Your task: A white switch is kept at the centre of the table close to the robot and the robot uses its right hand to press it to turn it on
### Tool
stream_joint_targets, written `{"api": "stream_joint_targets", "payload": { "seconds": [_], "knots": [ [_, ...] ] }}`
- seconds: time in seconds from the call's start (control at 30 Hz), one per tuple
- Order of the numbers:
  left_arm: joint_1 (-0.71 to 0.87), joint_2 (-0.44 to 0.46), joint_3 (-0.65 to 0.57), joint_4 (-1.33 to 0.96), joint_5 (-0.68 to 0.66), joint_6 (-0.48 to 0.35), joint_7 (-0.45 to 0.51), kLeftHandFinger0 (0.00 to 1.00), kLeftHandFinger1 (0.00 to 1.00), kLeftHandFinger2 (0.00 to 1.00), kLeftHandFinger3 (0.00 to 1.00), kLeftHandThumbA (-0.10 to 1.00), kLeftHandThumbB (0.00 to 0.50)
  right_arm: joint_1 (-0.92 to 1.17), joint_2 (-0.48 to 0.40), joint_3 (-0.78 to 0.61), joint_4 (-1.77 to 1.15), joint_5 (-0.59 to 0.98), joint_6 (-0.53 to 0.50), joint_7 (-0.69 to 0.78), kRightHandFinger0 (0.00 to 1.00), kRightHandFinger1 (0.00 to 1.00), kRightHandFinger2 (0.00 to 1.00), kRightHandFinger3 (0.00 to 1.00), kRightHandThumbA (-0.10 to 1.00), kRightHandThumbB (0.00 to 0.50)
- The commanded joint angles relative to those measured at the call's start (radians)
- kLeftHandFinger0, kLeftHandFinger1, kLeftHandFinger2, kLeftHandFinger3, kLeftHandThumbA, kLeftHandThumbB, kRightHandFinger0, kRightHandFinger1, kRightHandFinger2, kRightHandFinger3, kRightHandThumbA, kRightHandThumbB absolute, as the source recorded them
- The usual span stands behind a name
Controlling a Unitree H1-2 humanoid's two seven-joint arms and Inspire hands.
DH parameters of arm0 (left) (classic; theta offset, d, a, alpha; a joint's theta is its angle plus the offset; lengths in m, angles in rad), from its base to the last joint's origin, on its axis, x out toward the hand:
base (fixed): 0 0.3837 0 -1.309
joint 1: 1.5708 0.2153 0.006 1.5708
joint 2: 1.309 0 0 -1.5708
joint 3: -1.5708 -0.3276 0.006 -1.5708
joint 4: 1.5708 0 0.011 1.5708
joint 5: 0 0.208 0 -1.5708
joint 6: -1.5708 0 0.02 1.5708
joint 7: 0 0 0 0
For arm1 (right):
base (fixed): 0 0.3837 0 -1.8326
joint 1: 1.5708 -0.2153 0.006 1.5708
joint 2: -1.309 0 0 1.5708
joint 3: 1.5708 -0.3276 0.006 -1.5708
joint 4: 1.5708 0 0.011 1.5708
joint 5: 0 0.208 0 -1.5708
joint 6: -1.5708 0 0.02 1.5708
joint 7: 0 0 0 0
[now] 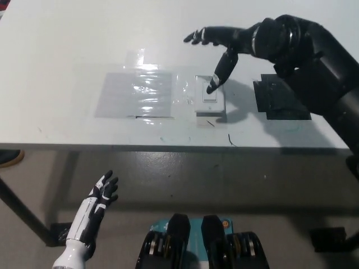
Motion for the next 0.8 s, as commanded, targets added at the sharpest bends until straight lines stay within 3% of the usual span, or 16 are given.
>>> {"api": "stream_joint_targets", "payload": {
  "seconds": [0.0, 0.13, 0.37, 0.77],
  "knots": [
    [-0.014, 0.005, -0.002, -0.034, 0.006, -0.024, -0.006, 1.00, 1.00, 1.00, 1.00, 0.87, 0.013, -0.082, 0.016, 0.016, 0.041, -0.075, -0.078, 0.005, 1.00, 1.00, 1.00, 1.00, 1.00, 0.218],
    [-0.015, 0.005, -0.003, -0.035, 0.004, -0.025, -0.009, 1.00, 1.00, 1.00, 1.00, 0.89, 0.008, -0.085, 0.033, 0.033, 0.109, -0.105, -0.130, -0.008, 1.00, 1.00, 1.00, 1.00, 1.00, 0.235],
    [-0.023, 0.008, -0.003, -0.036, 0.001, -0.019, -0.012, 1.00, 1.00, 1.00, 1.00, 0.91, 0.041, -0.081, 0.049, 0.025, 0.163, -0.133, -0.132, -0.015, 1.00, 1.00, 1.00, 1.00, 1.00, 0.298],
    [-0.027, 0.008, 0.004, -0.037, -0.008, -0.016, -0.010, 1.00, 1.00, 1.00, 1.00, 0.87, 0.018, -0.065, 0.055, 0.026, 0.213, -0.175, -0.170, 0.003, 1.00, 1.00, 1.00, 1.00, 1.00, 0.308]
  ]
}}
